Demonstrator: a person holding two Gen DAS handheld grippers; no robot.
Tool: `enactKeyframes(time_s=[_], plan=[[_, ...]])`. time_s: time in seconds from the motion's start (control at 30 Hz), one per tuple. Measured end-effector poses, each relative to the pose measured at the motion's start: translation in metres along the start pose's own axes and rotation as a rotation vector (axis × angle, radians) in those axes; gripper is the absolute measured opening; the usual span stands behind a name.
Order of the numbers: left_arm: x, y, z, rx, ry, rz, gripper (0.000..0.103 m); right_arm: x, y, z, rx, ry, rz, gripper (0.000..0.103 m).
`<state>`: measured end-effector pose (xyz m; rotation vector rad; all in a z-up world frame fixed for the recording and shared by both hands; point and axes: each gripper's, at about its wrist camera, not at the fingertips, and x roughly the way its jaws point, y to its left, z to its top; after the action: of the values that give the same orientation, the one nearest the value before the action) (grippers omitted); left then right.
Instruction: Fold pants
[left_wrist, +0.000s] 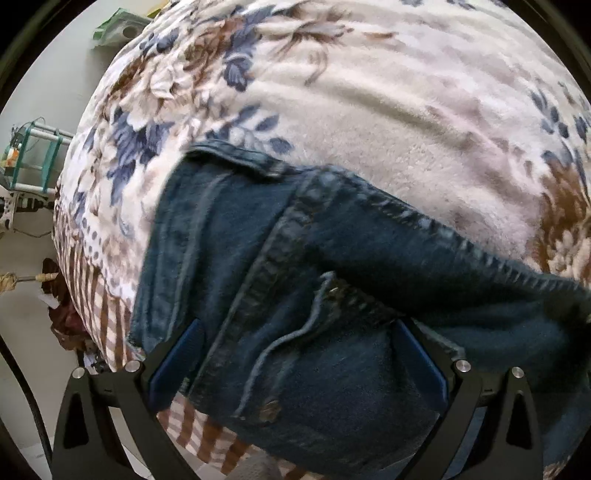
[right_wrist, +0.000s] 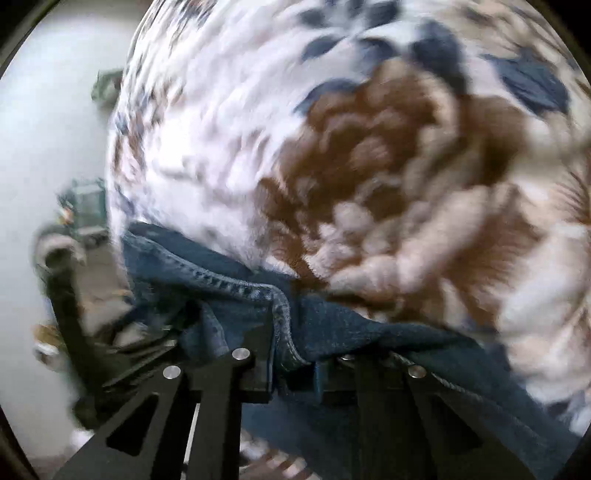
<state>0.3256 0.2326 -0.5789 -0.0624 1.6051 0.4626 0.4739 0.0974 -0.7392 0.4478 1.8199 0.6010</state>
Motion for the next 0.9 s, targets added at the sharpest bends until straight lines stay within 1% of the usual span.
enactKeyframes(time_s=[0.03,0.07,0.1,0.17,0.2,0.23,0.27,0.3,0.37,0.4,0.43,0.47,0.5,0.53,0.57,0.6,0.63,0.67,0.73,0.77,0.8,0.83,0.87,0.9], plan=[[-0.005,0.001,0.0,0.005,-0.007,-0.011,0.103,-0.008,-0.006,0.002,0.042,-0.016,0.013,0.015],[-0.009,0.002,0.001,0.007,-0.011,-0.008,0.103,-0.009,-0.008,0.002,0.059,0.005,0.047,0.016],[-0.014,0.004,0.001,0.006,-0.019,-0.007,0.103,-0.005,-0.004,-0.002,0.053,0.038,0.056,0.016],[-0.027,0.01,0.001,-0.005,-0.037,-0.023,0.103,-0.007,-0.002,-0.008,0.037,0.049,0.043,0.023],[-0.031,0.013,0.001,-0.01,-0.044,-0.027,0.103,-0.004,0.006,-0.01,0.035,0.055,0.069,0.04],[-0.038,0.019,0.002,-0.019,-0.057,-0.031,0.103,-0.003,0.003,-0.01,0.061,0.069,0.119,0.061],[-0.04,0.022,0.003,-0.023,-0.065,-0.03,0.103,-0.004,-0.009,-0.01,0.08,0.068,0.137,0.066],[-0.043,0.026,0.004,-0.026,-0.074,-0.025,0.103,-0.001,-0.013,-0.009,0.094,0.061,0.151,0.069],[-0.044,0.031,0.007,-0.024,-0.079,-0.015,0.103,0.019,-0.028,-0.004,0.157,0.13,0.175,0.069],[-0.041,0.033,0.008,-0.021,-0.074,-0.009,0.103,0.029,-0.035,-0.002,0.188,0.142,0.181,0.054],[-0.037,0.035,0.01,-0.02,-0.068,0.004,0.103,0.035,-0.031,0.0,0.164,0.146,0.157,0.029],[-0.033,0.036,0.011,-0.018,-0.062,0.012,0.103,0.035,-0.024,0.002,0.107,0.147,0.038,0.027],[-0.027,0.04,0.012,-0.012,-0.054,0.02,0.103,0.028,-0.02,0.006,0.087,0.124,0.015,0.019],[-0.022,0.042,0.012,-0.008,-0.046,0.029,0.103,0.009,-0.021,0.014,0.091,0.066,0.004,0.015],[-0.018,0.044,0.012,-0.001,-0.039,0.032,0.103,-0.005,-0.027,0.019,0.12,0.037,0.018,0.015],[-0.015,0.045,0.012,0.005,-0.033,0.03,0.103,-0.011,-0.033,0.019,0.143,0.036,0.038,0.015],[-0.012,0.047,0.011,0.006,-0.022,0.029,0.103,-0.015,-0.039,0.017,0.162,0.052,0.062,0.017],[-0.011,0.048,0.011,0.006,-0.017,0.026,0.103,-0.018,-0.041,0.013,0.165,0.068,0.057,0.021],[-0.015,0.05,0.01,0.009,-0.014,0.015,0.103,-0.036,-0.043,0.006,0.159,0.084,0.058,0.035],[-0.019,0.05,0.011,0.01,-0.018,0.008,0.103,-0.05,-0.044,0.003,0.152,0.071,0.049,0.042],[-0.024,0.05,0.011,0.015,-0.028,0.003,0.103,-0.066,-0.042,0.0,0.121,0.04,0.023,0.054],[-0.03,0.048,0.013,0.02,-0.039,0.004,0.103,-0.085,-0.029,-0.005,0.038,-0.017,-0.054,0.057],[-0.035,0.046,0.014,0.023,-0.051,0.002,0.103,-0.096,-0.025,-0.012,-0.021,-0.04,-0.109,0.057],[-0.04,0.043,0.016,0.026,-0.063,-0.003,0.103,-0.101,-0.023,-0.017,-0.065,-0.039,-0.15,0.057]])
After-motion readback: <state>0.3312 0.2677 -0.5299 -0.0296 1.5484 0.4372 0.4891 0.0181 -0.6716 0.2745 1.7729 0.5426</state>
